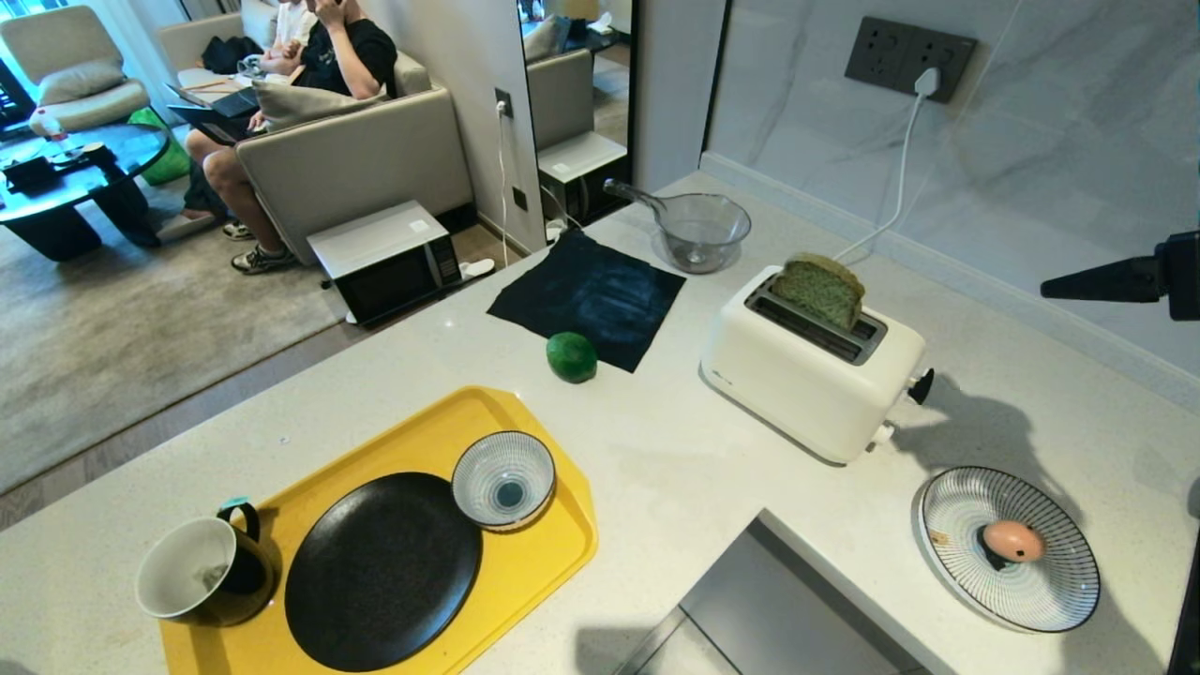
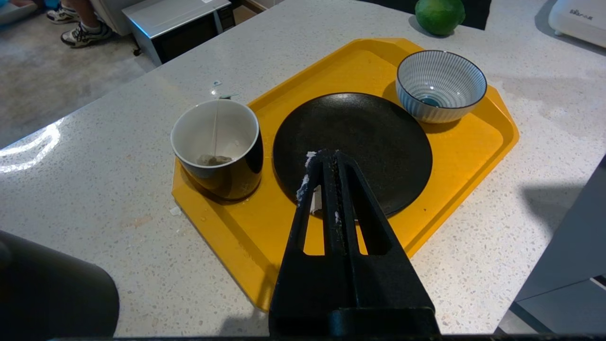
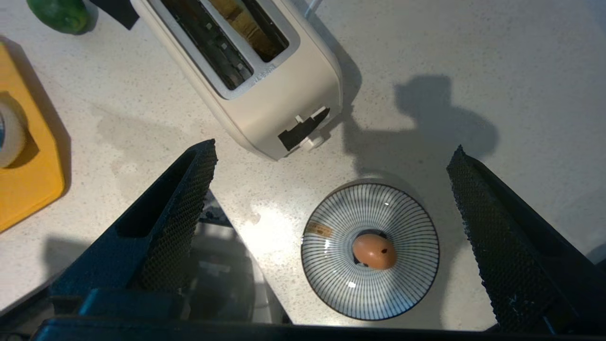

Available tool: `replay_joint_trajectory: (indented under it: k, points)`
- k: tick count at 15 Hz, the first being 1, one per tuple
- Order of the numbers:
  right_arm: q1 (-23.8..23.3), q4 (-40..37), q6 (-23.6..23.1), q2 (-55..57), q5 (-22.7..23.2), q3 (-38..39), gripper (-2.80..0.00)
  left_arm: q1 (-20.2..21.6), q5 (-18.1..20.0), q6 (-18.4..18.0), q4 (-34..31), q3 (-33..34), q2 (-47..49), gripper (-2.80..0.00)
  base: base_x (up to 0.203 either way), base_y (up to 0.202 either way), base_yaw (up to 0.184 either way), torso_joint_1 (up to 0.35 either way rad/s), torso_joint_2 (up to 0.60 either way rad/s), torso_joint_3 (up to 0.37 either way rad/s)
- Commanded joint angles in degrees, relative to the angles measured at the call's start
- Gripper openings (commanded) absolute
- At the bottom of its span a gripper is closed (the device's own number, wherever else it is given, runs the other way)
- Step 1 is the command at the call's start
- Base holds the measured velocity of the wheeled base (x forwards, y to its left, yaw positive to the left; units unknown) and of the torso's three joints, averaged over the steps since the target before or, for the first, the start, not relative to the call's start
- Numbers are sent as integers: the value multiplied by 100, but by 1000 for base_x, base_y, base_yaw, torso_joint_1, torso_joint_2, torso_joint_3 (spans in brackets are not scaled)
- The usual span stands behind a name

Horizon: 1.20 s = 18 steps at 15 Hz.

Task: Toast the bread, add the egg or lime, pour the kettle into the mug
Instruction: Use a bread toaster

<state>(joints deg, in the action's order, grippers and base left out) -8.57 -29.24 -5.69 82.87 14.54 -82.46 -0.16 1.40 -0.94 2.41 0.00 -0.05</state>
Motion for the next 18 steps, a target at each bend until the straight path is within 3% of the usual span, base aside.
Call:
replay_joint_trajectory:
  k: [1, 3, 4, 6, 8, 9, 12, 14, 15, 18]
  points:
    - [-94, 2, 5, 122, 55, 4, 0, 2, 0, -3, 5, 97, -4, -280, 0, 0, 0, 0, 0, 0]
    - [-92, 37, -47, 224, -93, -63, 0, 6, 0, -3, 5, 97, -4, -280, 0, 0, 0, 0, 0, 0]
    - [-94, 39, -208, 229, -411, -49, 0, -2, 0, -3, 5, 97, -4, -280, 0, 0, 0, 0, 0, 0]
    - [-127, 53, -952, 238, -1223, 19, 0, -2, 0, -3, 5, 97, -4, -280, 0, 0, 0, 0, 0, 0]
    - [-317, 51, -1047, 240, -1276, -71, 0, 7, 0, -3, 5, 97, -4, -280, 0, 0, 0, 0, 0, 0]
    - [-396, 35, -1043, 308, -1142, -100, 0, -2, 0, -3, 5, 97, -4, -280, 0, 0, 0, 0, 0, 0]
    - [-626, 4, -872, 404, -187, -113, 0, 0, 0, -3, 5, 97, -4, -280, 0, 0, 0, 0, 0, 0]
    - [-747, 17, -105, 500, 595, -145, 0, 6, 0, -3, 5, 97, -4, -280, 0, 0, 0, 0, 0, 0]
    - [-818, 50, 124, 580, 889, -155, -280, -2, 0, -3, 5, 97, -4, -280, 0, 0, 0, 0, 0, 0]
    - [-846, 76, -151, 852, 905, -310, -280, -2, 0, -3, 5, 97, -4, -280, 0, 0, 0, 0, 0, 0]
